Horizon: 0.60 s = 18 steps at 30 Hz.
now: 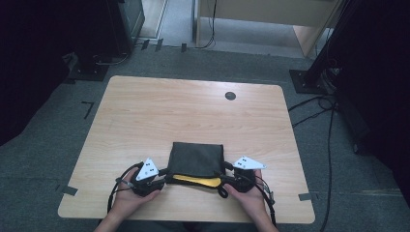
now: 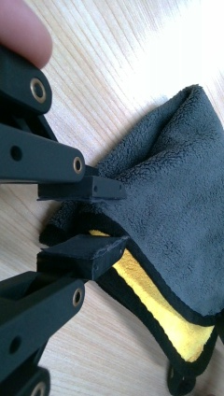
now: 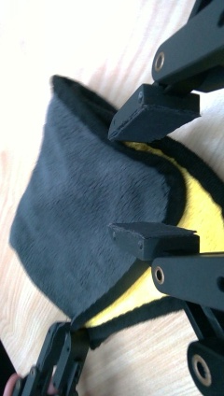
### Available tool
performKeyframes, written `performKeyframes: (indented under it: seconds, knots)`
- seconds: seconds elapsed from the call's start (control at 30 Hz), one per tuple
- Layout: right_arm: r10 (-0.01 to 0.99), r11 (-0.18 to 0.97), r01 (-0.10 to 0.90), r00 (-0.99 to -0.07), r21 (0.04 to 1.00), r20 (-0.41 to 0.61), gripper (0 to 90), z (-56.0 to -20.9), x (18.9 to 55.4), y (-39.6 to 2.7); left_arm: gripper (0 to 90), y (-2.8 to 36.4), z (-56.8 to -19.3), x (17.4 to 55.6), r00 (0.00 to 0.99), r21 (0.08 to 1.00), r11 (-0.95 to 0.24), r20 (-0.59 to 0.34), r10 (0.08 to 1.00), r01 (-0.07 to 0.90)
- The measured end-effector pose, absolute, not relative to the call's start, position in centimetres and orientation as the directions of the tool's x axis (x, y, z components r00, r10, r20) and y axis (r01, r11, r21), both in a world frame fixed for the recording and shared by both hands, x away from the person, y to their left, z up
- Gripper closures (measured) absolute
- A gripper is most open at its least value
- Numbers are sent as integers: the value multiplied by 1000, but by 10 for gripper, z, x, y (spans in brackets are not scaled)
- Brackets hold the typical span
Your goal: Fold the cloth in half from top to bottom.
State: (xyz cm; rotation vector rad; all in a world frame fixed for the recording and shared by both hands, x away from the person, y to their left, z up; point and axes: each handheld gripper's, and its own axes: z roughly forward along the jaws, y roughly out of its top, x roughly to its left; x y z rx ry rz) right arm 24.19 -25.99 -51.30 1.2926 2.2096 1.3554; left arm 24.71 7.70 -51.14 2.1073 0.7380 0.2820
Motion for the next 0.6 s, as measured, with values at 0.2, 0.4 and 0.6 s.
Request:
performKeyframes:
  seconds: [0.2,0.4,0.6]
  knots:
    - [772,179,588,-581,789,259,494,-516,243,-259,710,77,-512,247,800,796,-454,-62,597,400]
    - [743,155,566,-607,810,282,524,-512,239,-256,712,77,-512,247,801,798,-454,-59,596,396]
    - [763,164,607,-578,778,290,592,-515,239,-252,713,77,-512,247,801,798,-454,-58,596,396]
